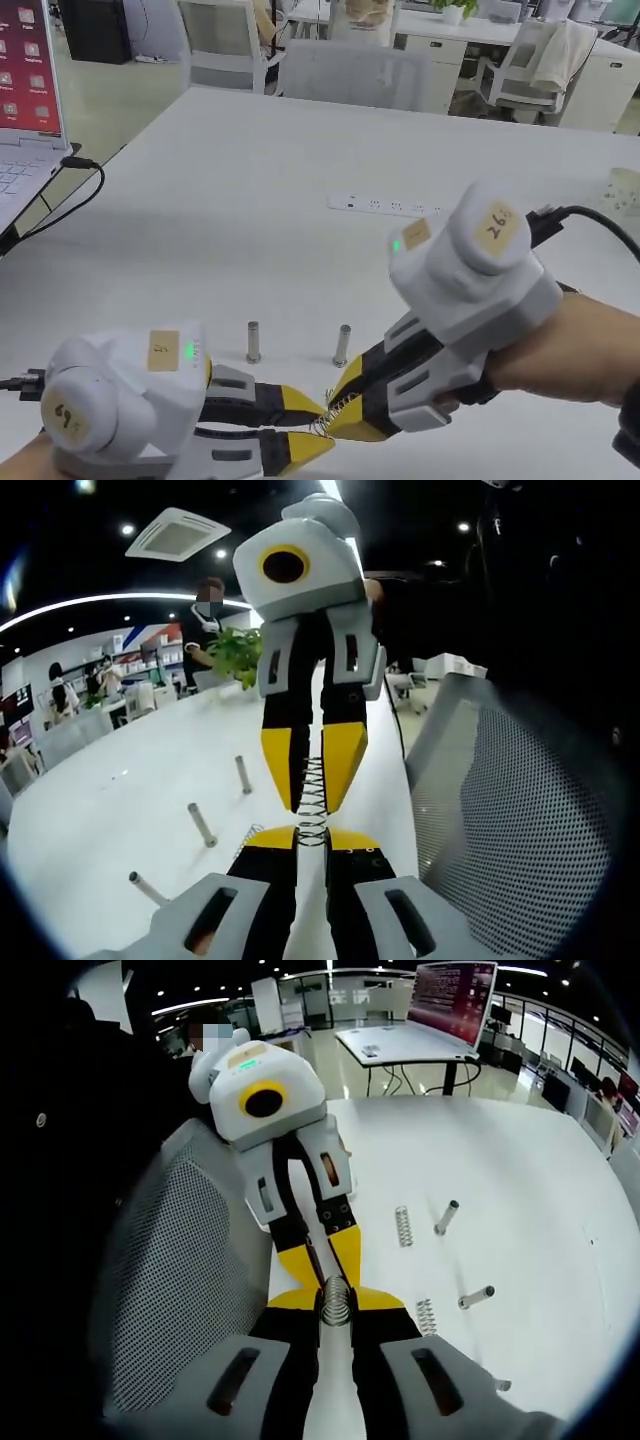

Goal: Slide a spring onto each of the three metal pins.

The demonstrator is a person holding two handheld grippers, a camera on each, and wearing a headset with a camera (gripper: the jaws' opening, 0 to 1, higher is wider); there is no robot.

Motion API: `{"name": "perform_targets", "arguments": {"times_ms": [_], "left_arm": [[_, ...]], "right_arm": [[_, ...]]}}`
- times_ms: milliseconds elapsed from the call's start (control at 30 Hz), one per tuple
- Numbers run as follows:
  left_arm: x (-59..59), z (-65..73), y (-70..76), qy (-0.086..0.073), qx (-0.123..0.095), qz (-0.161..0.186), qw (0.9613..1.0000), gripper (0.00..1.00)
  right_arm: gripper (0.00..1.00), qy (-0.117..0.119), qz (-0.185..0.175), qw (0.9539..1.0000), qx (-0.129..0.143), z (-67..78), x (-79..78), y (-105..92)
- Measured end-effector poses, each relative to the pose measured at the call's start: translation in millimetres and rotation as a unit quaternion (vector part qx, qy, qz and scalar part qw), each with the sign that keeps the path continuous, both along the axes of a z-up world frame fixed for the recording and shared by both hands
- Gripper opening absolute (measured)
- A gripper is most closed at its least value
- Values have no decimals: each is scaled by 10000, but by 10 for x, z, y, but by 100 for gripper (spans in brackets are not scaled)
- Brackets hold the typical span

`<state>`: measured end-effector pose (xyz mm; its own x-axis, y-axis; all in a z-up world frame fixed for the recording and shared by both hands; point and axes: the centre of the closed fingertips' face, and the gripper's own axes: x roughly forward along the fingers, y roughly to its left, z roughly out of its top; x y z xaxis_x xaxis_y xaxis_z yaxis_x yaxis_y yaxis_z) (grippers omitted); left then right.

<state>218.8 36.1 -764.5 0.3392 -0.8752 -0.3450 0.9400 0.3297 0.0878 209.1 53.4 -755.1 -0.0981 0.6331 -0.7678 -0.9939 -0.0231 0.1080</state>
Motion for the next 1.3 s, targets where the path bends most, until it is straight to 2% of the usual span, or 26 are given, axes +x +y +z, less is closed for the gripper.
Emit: {"name": "perform_targets", "arguments": {"times_ms": [267, 500, 767, 900, 1300], "left_arm": [[5, -2, 2, 14, -46, 21, 10000, 2], [15, -14, 6, 95, -58, 60, 9999, 3], [25, -27, 19, 206, -125, 125, 9996, 10], [50, -29, 42, 322, -210, 222, 9990, 14], [126, -27, 142, 461, -413, 524, 9967, 27]], "right_arm": [[9, -43, 2, 10000, -89, -14, 8, 11], [9, -159, 83, 9995, -243, -22, 20, 19], [9, -235, 85, 9992, -328, -6, 73, -21], [9, -267, 36, 9989, -394, 0, 126, -90], [9, -395, -208, 9973, -589, 30, 305, -355]]}}
